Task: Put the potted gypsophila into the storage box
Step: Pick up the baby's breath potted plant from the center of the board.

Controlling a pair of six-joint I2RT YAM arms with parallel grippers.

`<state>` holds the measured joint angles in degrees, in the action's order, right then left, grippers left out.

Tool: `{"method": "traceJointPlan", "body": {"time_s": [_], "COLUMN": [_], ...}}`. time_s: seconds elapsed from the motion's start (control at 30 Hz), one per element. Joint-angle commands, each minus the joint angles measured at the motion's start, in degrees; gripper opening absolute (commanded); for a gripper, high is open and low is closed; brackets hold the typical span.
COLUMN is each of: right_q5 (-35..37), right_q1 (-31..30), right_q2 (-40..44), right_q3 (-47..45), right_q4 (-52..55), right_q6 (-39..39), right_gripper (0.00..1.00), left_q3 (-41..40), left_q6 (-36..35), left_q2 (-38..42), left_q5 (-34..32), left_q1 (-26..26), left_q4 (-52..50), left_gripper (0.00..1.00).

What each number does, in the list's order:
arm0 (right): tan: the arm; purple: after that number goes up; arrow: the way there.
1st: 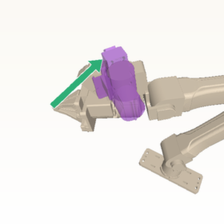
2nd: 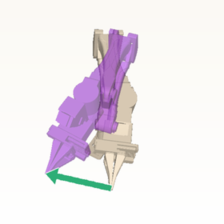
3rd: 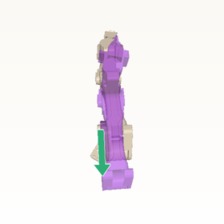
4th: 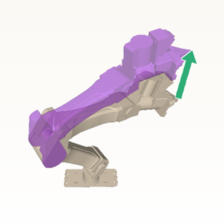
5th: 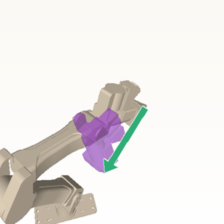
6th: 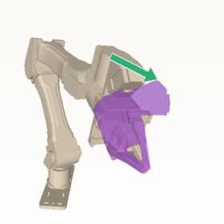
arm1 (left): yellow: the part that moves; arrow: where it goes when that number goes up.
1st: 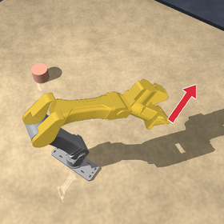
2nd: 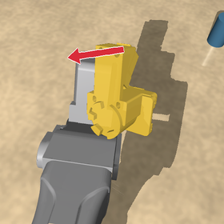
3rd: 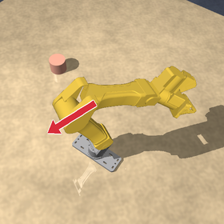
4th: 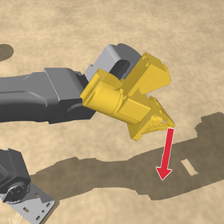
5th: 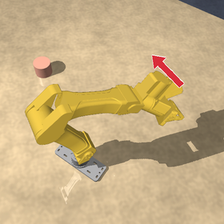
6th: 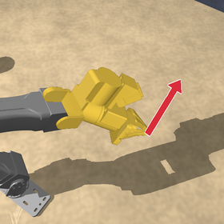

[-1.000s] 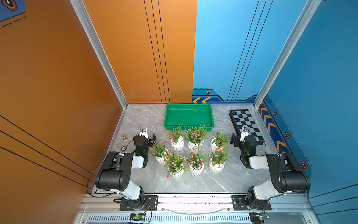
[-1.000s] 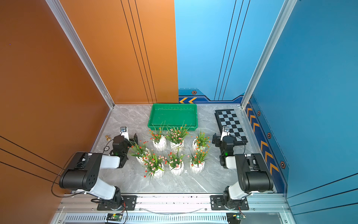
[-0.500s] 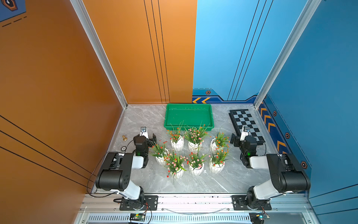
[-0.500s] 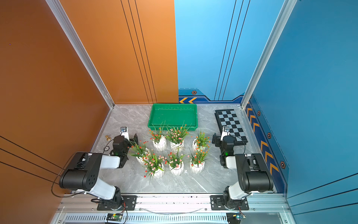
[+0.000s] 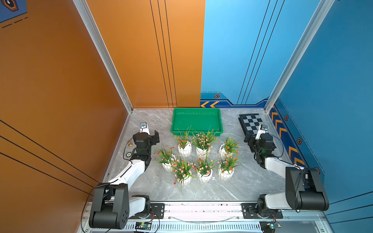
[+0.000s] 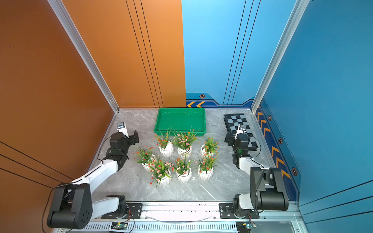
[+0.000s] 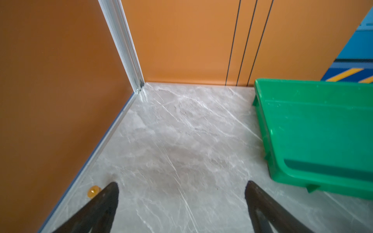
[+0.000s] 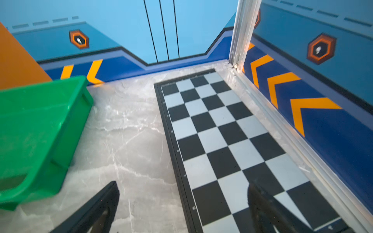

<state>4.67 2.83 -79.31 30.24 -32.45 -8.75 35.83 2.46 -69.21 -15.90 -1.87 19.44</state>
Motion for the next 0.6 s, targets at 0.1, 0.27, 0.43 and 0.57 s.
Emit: {"method": "traceJointPlan", "body": {"time_s": [0.1,0.27,0.43,0.57], "right_q5": [-0.39,0.35,0.60,-2.11], "right_q1": [-0.95,-2.61,-4.75,-4.85], "right_q2": [6.18,7.05,5.61,2.52], "right_q3": [4.72,16.78,25.54,32.62], "right_q4": [17.31,36.85,48.96,61.09], "right_q6": [-3.45,-4.31,-5.15,-7.09], "right_gripper": [1.00,1.00,1.00,1.00], "left_q3": [12.70,17.28,16.44,18.18], "left_q6": [5.85,7.45,9.46,10.79], "left_q2": [2.02,4.37,9.49,9.96], "left_q5": [-3.05,0.65,2.98,5.73], "left_q1": [0.46,0.38,0.54,0.81], "left_q4": [-31.83,-40.96,-42.91,-47.92], "left_gripper": [0.98,0.98,0.98,0.98]}}
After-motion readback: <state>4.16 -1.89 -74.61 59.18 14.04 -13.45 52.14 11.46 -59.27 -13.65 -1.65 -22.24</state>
